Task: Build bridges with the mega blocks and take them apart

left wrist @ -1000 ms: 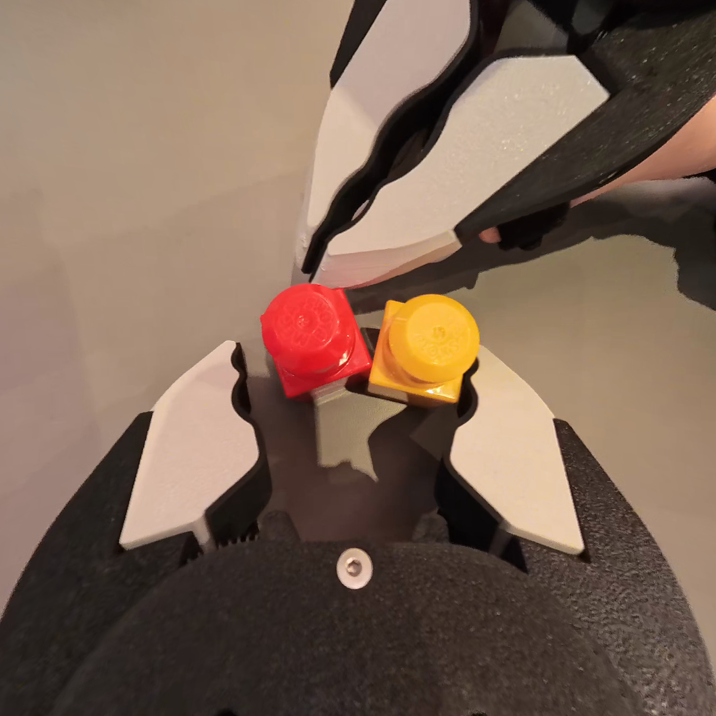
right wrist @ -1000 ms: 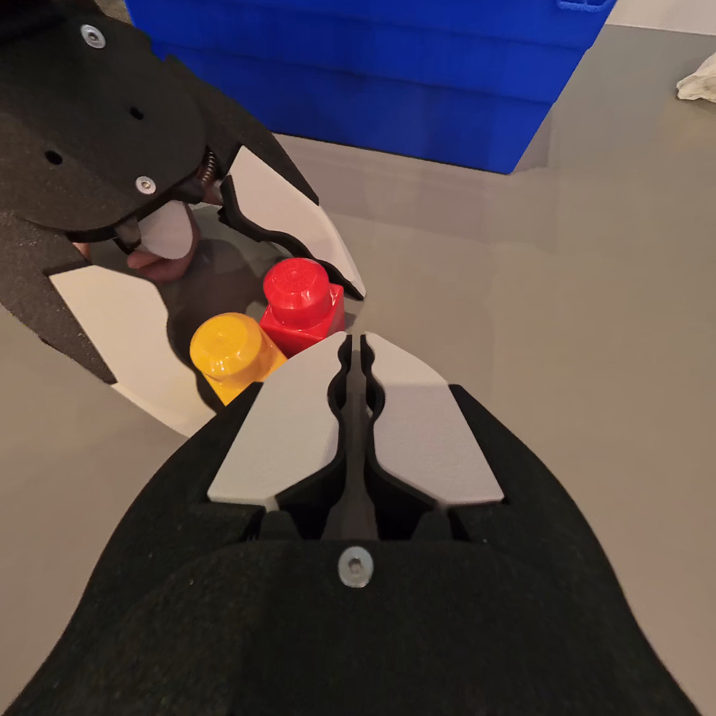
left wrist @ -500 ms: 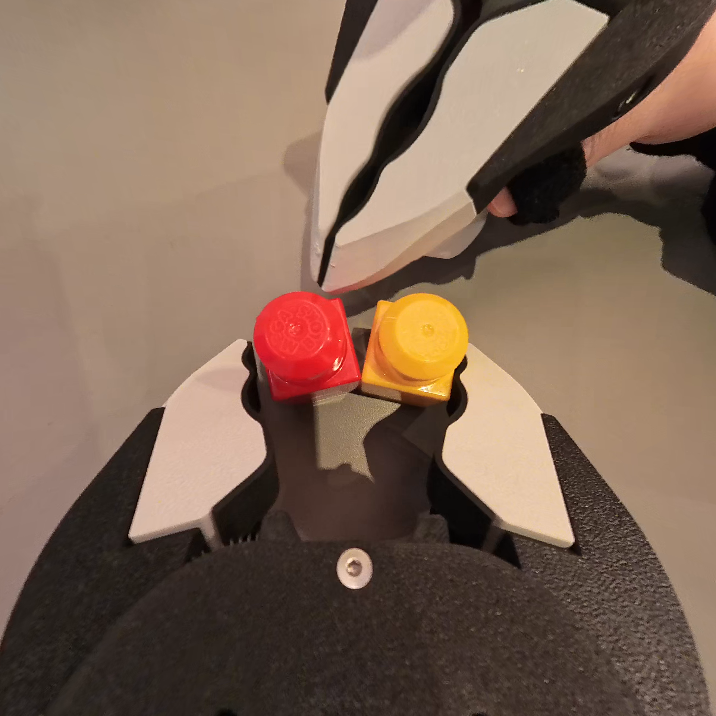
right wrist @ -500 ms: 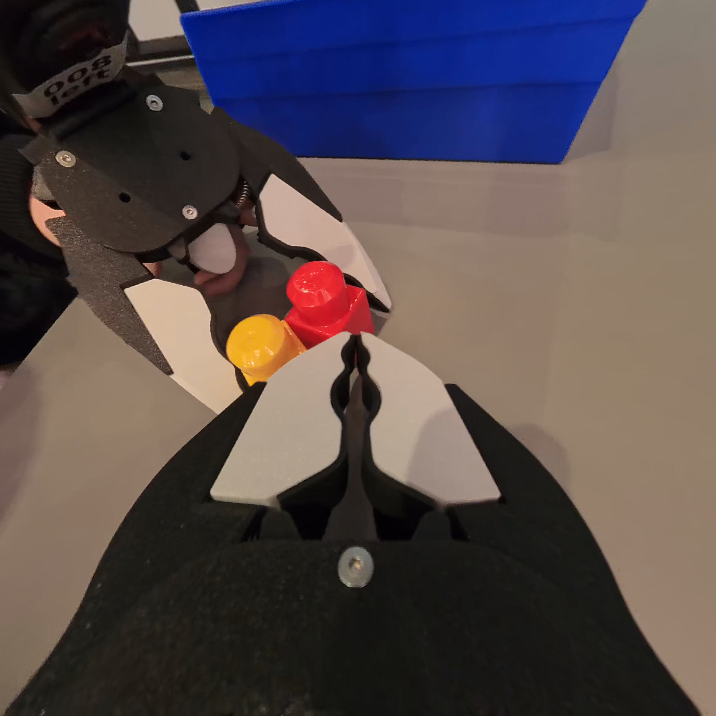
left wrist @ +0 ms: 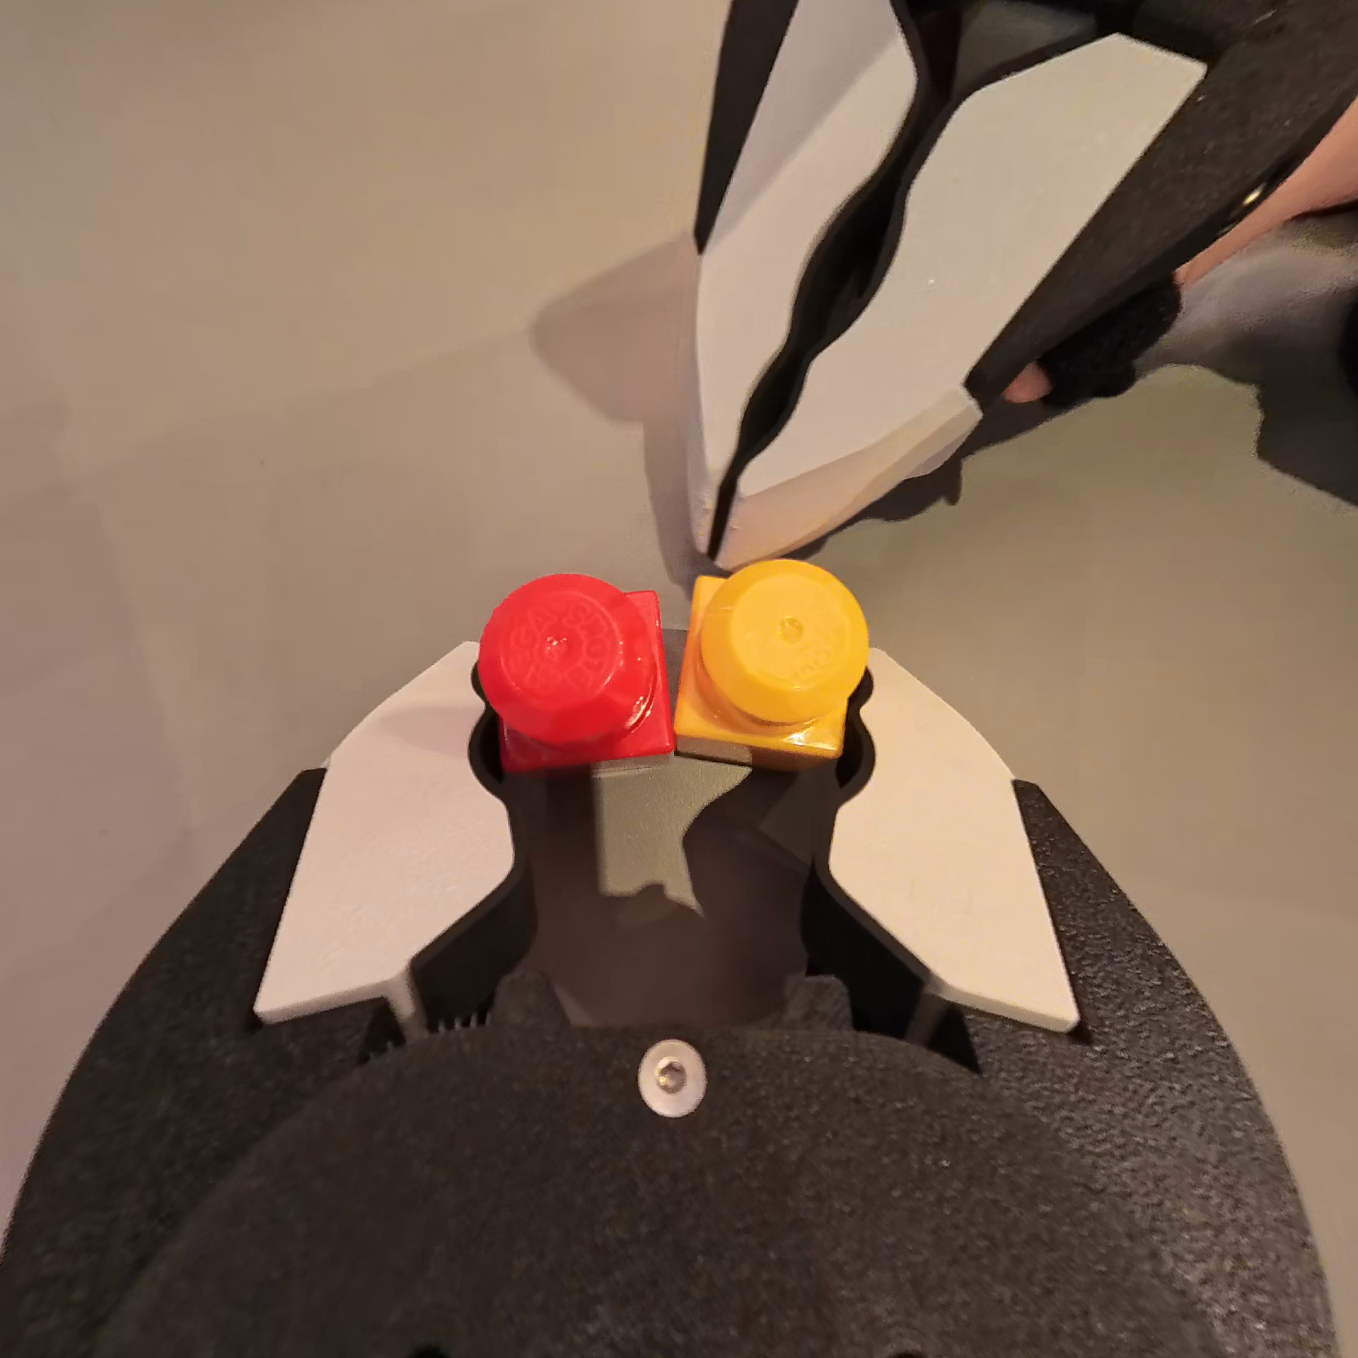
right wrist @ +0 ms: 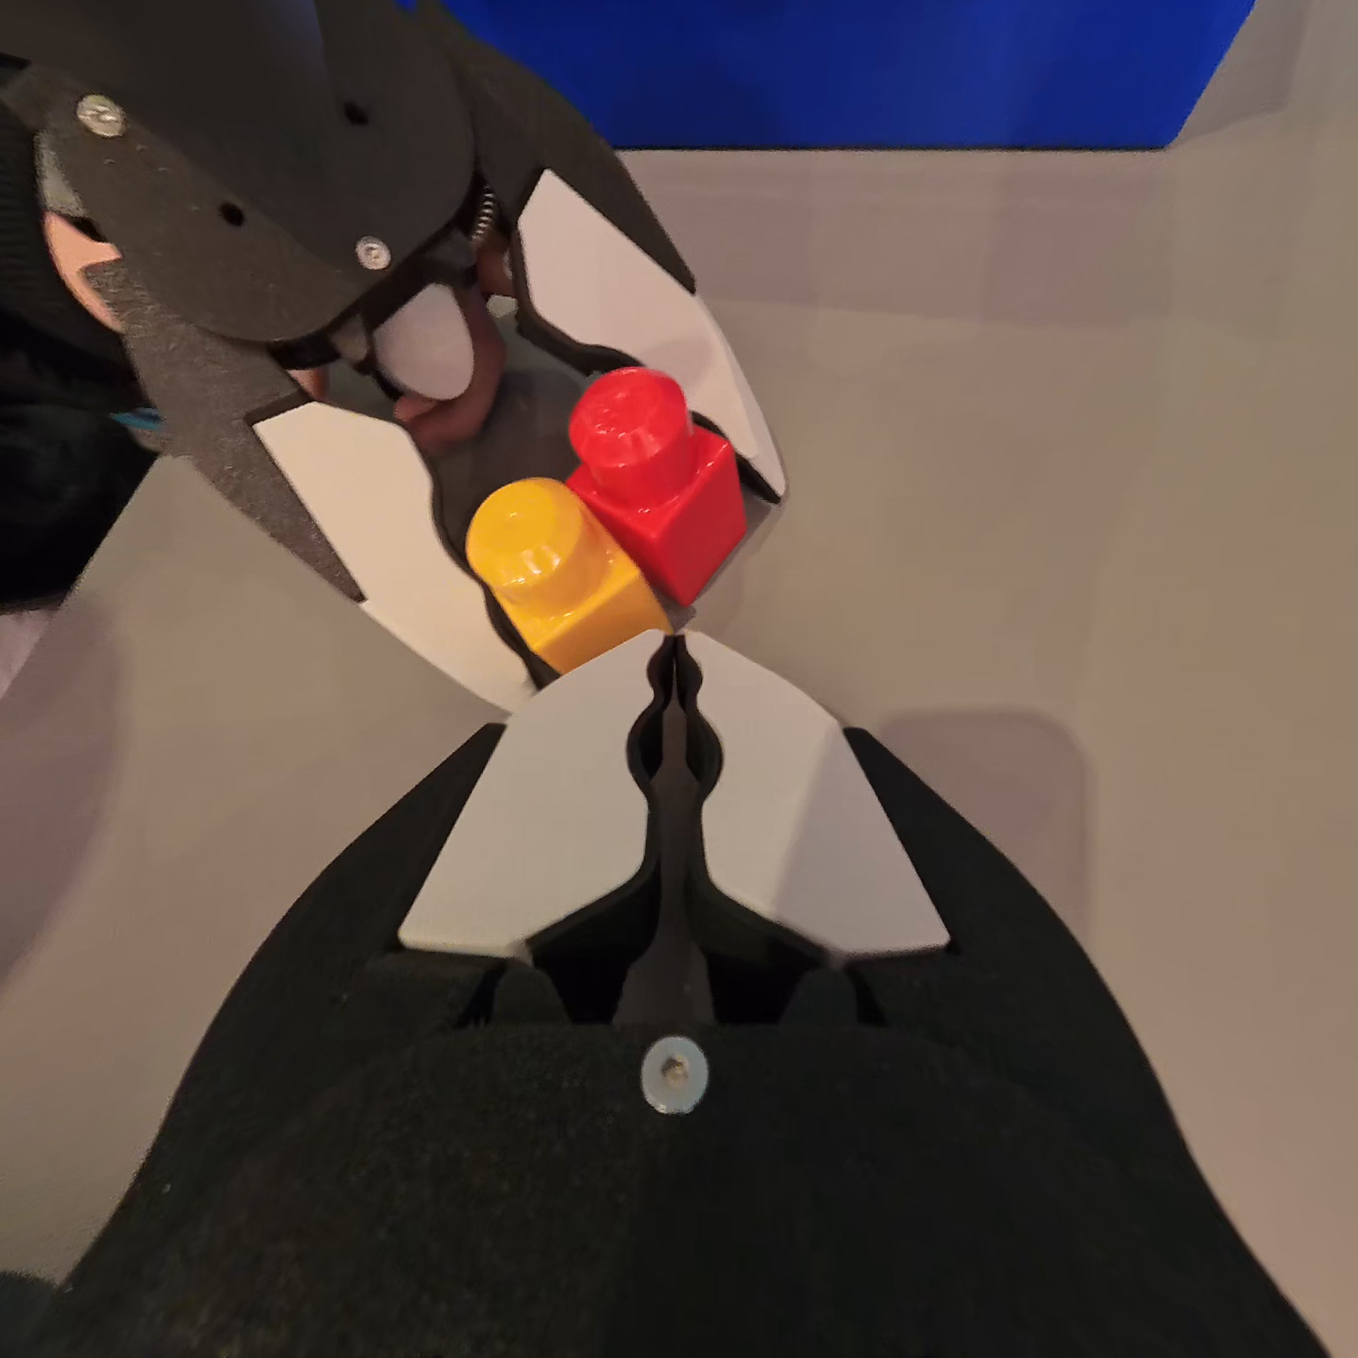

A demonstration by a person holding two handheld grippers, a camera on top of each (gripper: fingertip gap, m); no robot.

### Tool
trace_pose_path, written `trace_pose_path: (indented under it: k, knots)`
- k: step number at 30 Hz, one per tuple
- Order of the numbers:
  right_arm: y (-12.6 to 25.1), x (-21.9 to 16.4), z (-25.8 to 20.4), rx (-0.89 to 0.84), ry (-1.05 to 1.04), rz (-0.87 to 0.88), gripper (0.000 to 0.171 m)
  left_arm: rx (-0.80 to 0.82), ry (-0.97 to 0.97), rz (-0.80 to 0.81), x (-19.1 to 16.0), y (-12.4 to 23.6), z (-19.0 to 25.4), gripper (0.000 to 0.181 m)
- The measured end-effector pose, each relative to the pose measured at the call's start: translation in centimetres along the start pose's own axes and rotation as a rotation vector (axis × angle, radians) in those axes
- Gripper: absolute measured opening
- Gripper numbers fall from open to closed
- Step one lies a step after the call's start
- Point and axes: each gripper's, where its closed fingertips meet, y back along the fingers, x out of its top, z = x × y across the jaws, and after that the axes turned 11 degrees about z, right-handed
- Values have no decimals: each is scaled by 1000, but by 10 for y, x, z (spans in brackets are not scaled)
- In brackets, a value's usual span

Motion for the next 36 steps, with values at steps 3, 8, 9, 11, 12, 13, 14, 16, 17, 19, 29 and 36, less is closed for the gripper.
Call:
trace_pose_path:
  k: [3, 8, 9, 11, 12, 13, 14, 16, 17, 19, 29, 36]
  knots:
    - [0, 1, -8, 53, -32, 15, 0, -8, -6, 0, 0, 0, 1, 92]
    - [-11, -2, -14, 85, -15, -11, 0, -37, -25, -1, 0, -1, 3, 92]
    - [-12, -3, -14, 83, -10, -20, 0, -41, -27, -1, 0, -1, 3, 92]
    - [-13, -3, -14, 74, 5, -29, 0, -47, -31, -1, 0, 0, 3, 92]
    - [-12, -2, -12, 61, 12, -29, 0, -43, -29, -1, 0, 0, 3, 92]
    - [-11, -1, -9, 44, 17, -24, 0, -42, -30, -1, 0, 0, 3, 92]
    - [-10, 1, -5, 22, 22, -12, 0, -42, -31, -1, 0, 0, 3, 93]
    - [-8, 8, 8, -50, 31, 27, 0, -46, -31, -4, -1, 1, 2, 95]
    - [-8, 12, 10, -61, 33, 54, 0, -50, -34, -4, -2, 2, 2, 95]
    - [-10, 19, 12, -64, 33, 90, 0, -54, -37, -4, -2, 2, 3, 95]
    - [-22, 13, 2, -9, 52, 39, 0, -71, -48, -6, -1, 0, 3, 98]
    - [-16, 0, -3, 28, 7, -25, 0, -63, -46, -7, -1, 0, 2, 98]
